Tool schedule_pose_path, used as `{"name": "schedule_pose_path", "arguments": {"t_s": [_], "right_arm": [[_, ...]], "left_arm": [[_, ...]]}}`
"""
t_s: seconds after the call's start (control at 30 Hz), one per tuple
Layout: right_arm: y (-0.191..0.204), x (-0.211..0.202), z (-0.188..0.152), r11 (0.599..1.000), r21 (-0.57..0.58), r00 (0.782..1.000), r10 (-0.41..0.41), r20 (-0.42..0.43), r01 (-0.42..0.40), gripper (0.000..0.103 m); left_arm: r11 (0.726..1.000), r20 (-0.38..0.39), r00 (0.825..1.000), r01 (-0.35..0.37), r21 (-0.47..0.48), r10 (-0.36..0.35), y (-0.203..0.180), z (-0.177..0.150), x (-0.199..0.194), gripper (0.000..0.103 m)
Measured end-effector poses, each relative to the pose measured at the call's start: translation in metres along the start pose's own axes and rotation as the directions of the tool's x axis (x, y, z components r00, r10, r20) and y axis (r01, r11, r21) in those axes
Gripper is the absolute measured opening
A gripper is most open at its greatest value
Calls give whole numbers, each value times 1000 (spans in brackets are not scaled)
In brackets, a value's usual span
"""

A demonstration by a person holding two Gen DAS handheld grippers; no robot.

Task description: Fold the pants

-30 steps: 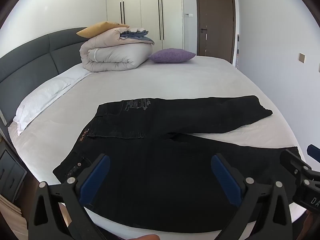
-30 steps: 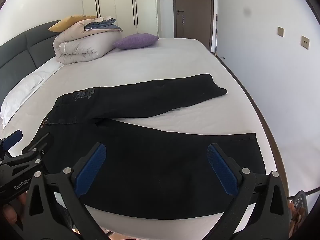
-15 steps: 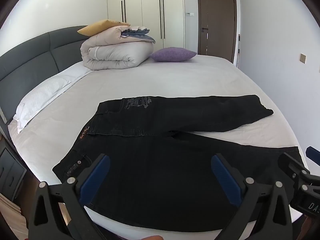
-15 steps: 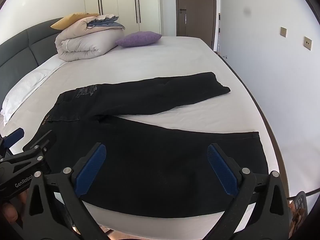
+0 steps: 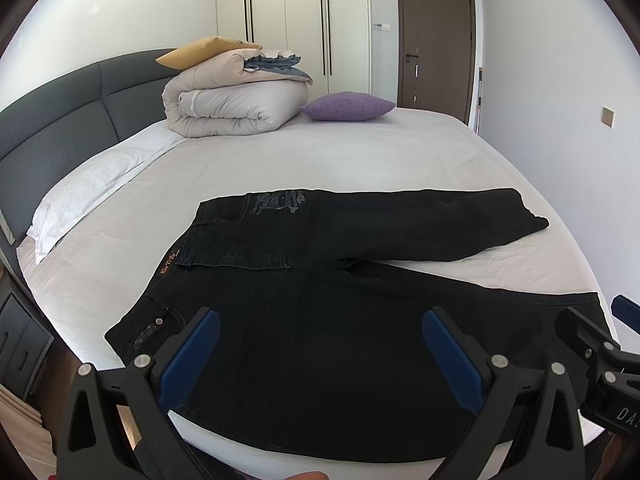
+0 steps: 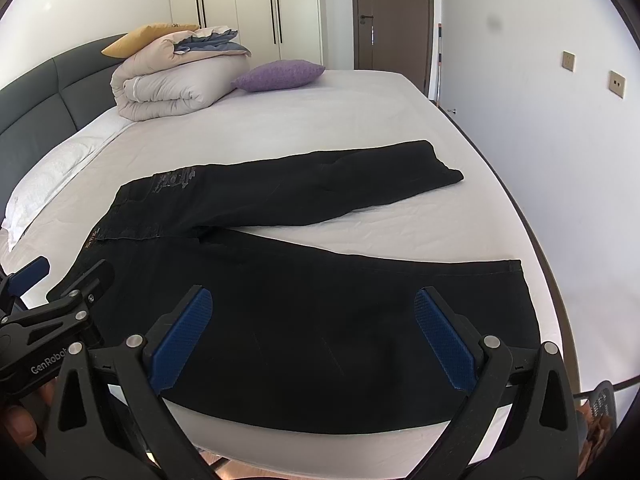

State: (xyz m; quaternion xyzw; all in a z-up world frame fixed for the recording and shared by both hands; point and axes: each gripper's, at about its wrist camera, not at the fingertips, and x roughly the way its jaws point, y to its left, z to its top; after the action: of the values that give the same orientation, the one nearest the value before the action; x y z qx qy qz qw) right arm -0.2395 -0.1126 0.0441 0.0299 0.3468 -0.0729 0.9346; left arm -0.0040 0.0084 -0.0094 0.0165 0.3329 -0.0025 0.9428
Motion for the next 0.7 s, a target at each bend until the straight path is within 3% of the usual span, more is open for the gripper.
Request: {"name": "schedule_pose_path", "arguments": {"t_s": [0.7], "right_arm": [[2,3,0,1000,-1,1000,3,-4,-3,103]], "left_arm": [[1000,-6,1000,-1,0,1,-1,2,1,103]]}}
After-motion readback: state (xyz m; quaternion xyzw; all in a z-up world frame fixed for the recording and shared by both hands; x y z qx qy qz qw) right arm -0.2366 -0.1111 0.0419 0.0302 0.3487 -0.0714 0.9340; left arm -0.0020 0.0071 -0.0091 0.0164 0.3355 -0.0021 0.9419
